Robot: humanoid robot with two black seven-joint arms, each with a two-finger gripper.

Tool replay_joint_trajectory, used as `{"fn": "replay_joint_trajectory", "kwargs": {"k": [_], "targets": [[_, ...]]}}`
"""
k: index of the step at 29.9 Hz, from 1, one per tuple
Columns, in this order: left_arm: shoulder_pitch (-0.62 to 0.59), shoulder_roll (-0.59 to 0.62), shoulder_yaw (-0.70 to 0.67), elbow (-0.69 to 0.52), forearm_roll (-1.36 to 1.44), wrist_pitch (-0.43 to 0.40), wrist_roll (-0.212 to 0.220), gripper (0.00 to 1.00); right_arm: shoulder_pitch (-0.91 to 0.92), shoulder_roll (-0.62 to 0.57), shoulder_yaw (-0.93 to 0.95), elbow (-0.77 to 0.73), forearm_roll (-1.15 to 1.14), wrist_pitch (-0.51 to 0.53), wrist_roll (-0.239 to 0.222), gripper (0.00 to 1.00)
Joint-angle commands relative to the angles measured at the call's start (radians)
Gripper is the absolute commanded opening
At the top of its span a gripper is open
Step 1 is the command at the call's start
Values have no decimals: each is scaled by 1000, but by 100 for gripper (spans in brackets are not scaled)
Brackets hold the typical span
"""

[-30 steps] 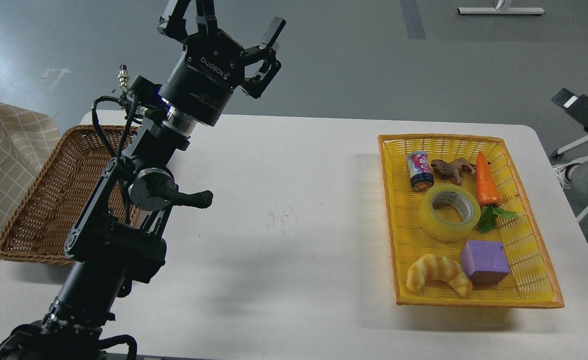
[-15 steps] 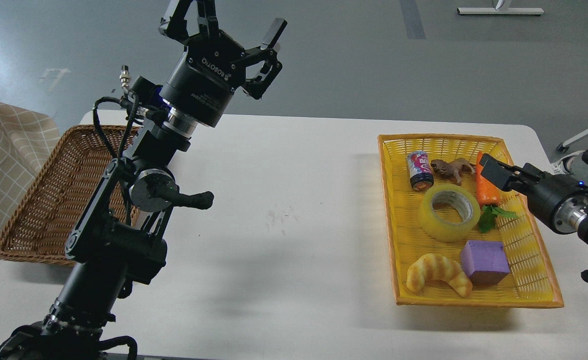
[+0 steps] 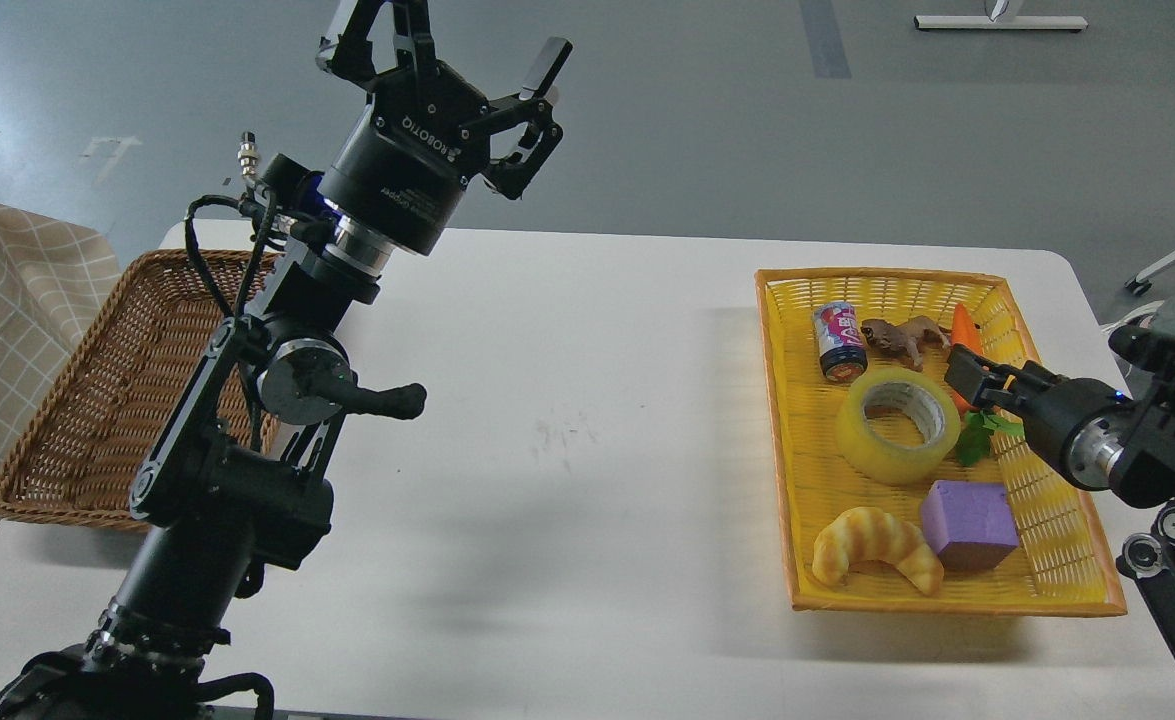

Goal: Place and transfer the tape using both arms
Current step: 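Reach the right gripper into the tray toward the yellow tape roll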

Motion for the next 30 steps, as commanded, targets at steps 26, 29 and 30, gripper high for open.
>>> {"fn": "replay_joint_trajectory", "kwargs": {"k": [26,29,30], "targets": [[4,3,-1,2,-2,0,0,98,2,27,-89,-80,-4,0,-1,68],[4,3,-3,2,-2,0,0,98,2,28,-90,-80,-4,0,-1,62],[4,3,-1,2,-2,0,0,98,2,30,-90,-82,-4,0,-1,61]]}}
